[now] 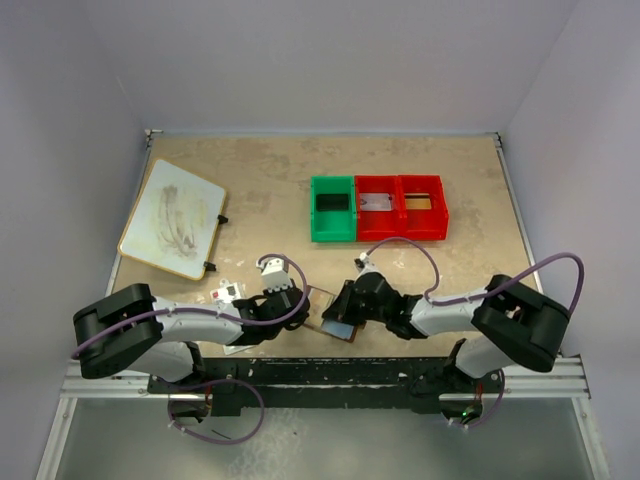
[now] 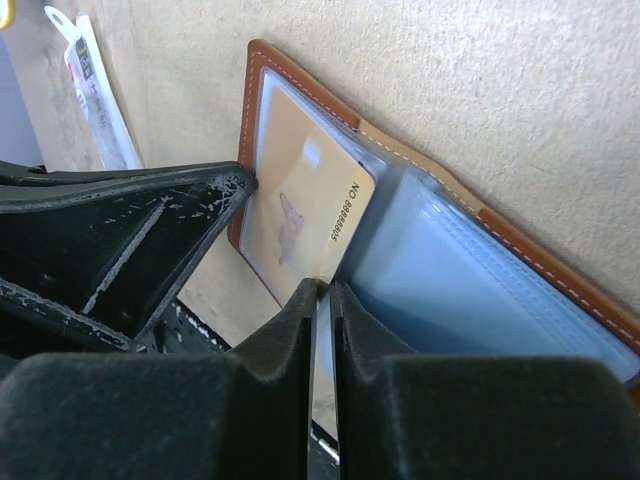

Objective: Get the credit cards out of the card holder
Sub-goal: Remove the credit card from the card holder.

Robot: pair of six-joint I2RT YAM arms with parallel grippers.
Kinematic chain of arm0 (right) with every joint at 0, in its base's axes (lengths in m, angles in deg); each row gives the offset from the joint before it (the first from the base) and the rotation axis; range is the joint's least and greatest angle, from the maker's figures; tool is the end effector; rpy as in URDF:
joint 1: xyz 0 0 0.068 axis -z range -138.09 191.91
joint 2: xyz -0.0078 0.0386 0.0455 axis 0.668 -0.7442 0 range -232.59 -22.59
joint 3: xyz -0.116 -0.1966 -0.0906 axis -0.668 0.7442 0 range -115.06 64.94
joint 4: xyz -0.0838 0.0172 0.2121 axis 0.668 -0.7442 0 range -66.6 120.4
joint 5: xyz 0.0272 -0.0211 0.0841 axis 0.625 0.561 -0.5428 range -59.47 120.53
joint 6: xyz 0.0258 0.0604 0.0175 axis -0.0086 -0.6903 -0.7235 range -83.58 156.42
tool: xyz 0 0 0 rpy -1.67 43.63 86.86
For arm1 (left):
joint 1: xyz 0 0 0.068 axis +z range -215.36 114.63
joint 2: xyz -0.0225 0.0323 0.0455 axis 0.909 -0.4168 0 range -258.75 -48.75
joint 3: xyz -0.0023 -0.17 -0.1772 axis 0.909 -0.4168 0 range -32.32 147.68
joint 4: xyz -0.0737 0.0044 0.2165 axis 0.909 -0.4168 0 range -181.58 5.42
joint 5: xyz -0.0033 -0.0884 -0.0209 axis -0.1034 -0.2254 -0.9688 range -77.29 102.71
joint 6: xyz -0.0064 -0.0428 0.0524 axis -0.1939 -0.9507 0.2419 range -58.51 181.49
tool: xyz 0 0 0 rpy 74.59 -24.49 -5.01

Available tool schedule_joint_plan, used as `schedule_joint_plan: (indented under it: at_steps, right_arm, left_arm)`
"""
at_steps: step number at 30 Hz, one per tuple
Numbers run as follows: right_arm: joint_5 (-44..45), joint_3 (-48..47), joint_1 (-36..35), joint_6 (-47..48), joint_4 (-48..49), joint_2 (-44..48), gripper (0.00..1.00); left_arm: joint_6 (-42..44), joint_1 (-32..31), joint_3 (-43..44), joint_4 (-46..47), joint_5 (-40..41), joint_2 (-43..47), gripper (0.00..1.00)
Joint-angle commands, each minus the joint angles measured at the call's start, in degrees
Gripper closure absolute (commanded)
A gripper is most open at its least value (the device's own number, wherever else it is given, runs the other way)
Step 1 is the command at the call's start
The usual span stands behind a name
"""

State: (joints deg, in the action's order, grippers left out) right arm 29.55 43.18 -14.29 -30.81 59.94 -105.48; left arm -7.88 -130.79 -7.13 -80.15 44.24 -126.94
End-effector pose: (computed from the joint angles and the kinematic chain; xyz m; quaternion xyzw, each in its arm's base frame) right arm 0.1405 0.2116 0.1254 0.0797 0.8692 0.4331 0.2247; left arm 0.1200 -0.1934 0.1225 -0.1270 0.8963 -0.2165 0.3655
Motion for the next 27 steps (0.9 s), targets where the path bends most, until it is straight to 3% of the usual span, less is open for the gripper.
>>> schedule_joint_plan:
  at_steps: [1, 10, 18, 27]
  right_arm:
    - [0.6, 2.4, 0.2, -3.0, 4.8, -0.7, 0.89]
    - [0.2, 6.3, 0.8, -9.8, 15.6, -6.2, 0.89]
    - [2.3, 4.9, 0.8, -12.3, 19.0, -7.1, 0.84]
    - [0.9, 5.4, 0.9, -14.1, 28.3, -8.0, 0.89]
  left_arm:
    - [1.0, -1.2, -1.9, -5.8, -3.8, -1.0, 1.0]
    - [0.9, -1.4, -1.9, -5.5, -3.8, -1.0, 1.0]
    - [0.5, -1.6, -2.1, -5.5, -3.8, -1.1, 1.0]
    - [0.3, -1.9, -2.1, -5.5, -3.8, -1.1, 1.0]
